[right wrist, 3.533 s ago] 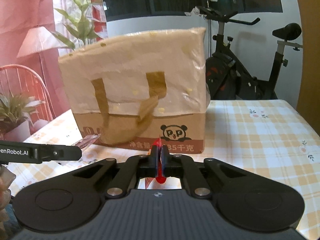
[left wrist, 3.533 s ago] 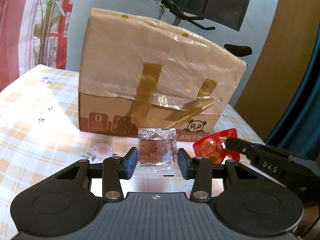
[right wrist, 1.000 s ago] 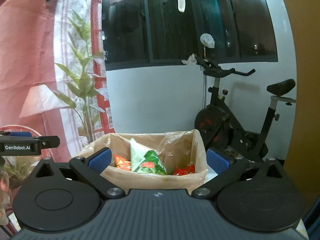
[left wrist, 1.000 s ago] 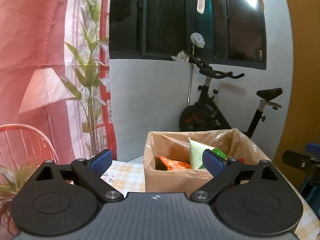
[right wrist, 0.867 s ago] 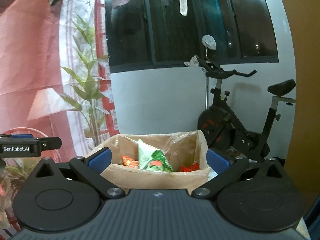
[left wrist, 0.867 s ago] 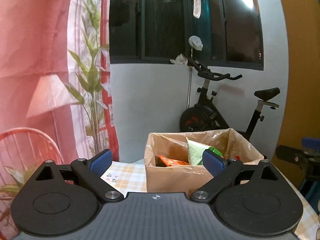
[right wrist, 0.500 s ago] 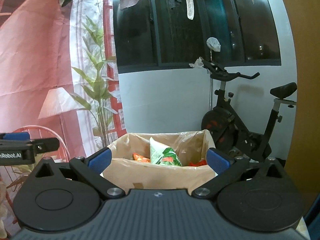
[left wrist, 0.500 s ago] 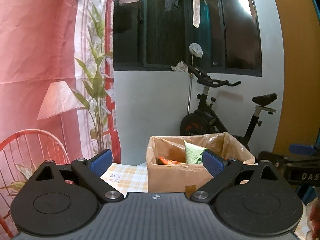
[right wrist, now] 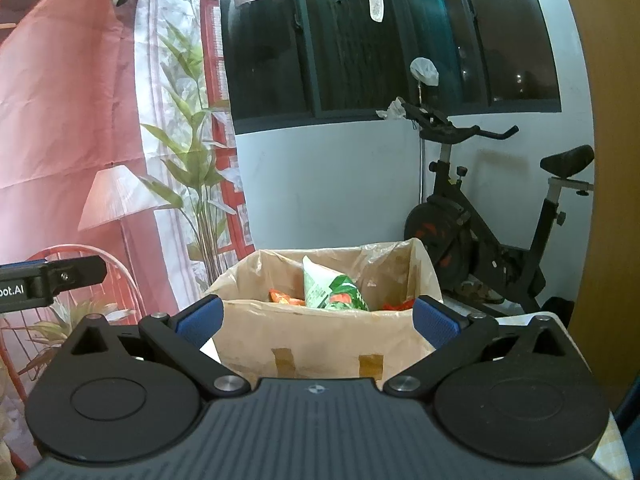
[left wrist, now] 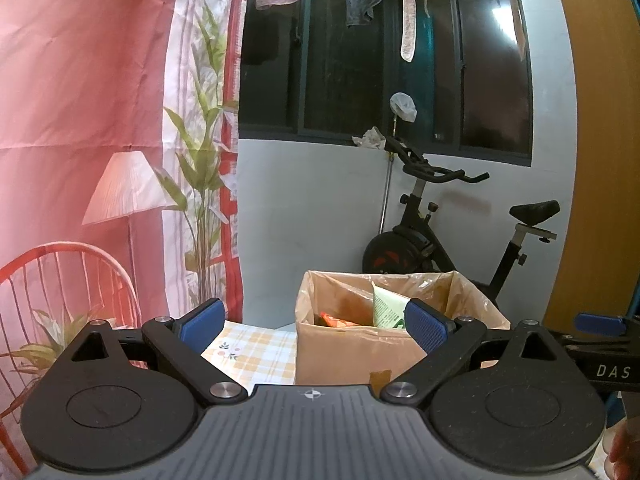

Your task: Organize snacks

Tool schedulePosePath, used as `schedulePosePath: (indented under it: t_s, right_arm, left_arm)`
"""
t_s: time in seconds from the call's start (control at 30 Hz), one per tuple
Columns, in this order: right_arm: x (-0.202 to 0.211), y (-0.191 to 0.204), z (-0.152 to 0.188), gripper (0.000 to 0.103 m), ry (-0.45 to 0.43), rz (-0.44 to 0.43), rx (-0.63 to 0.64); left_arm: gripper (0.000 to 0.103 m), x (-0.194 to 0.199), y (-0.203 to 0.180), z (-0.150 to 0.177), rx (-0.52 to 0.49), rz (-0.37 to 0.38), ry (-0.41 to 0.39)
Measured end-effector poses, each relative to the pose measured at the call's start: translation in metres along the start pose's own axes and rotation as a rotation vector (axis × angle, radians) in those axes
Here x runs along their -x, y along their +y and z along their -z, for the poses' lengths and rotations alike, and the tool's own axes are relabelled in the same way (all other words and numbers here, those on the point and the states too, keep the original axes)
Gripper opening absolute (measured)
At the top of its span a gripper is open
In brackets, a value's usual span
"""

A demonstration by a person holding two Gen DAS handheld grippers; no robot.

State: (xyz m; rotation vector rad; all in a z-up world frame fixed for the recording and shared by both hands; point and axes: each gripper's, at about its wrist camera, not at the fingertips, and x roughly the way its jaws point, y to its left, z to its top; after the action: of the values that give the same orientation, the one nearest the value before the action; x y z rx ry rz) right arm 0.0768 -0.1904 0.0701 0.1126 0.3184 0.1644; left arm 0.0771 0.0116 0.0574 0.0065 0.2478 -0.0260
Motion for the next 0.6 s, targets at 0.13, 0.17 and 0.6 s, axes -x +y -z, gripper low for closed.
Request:
schedulePosePath:
  t_s: [0.13, 0.17, 0.6]
  right_arm:
    - [0.0005, 0.0003, 0.0002, 0.103, 0.001, 0.000, 0.000]
    - [0.0005, 0.0004, 0.0002, 0.103, 0.001, 0.000, 0.001]
    - [0.0049, 0.0020, -0.0002, 0.103, -0.010, -0.003, 0.012]
  left_arm:
    - [0.098, 0.0009, -0.0004, 0.0011, -0.001, -0.001, -0.008]
    - [0.098, 0.0012, -0.0006, 0.0015, -0.001, -0.001, -0.010]
    - [0.098, 0.0046, 0.0004, 0.0009, 0.000, 0.004, -0.033]
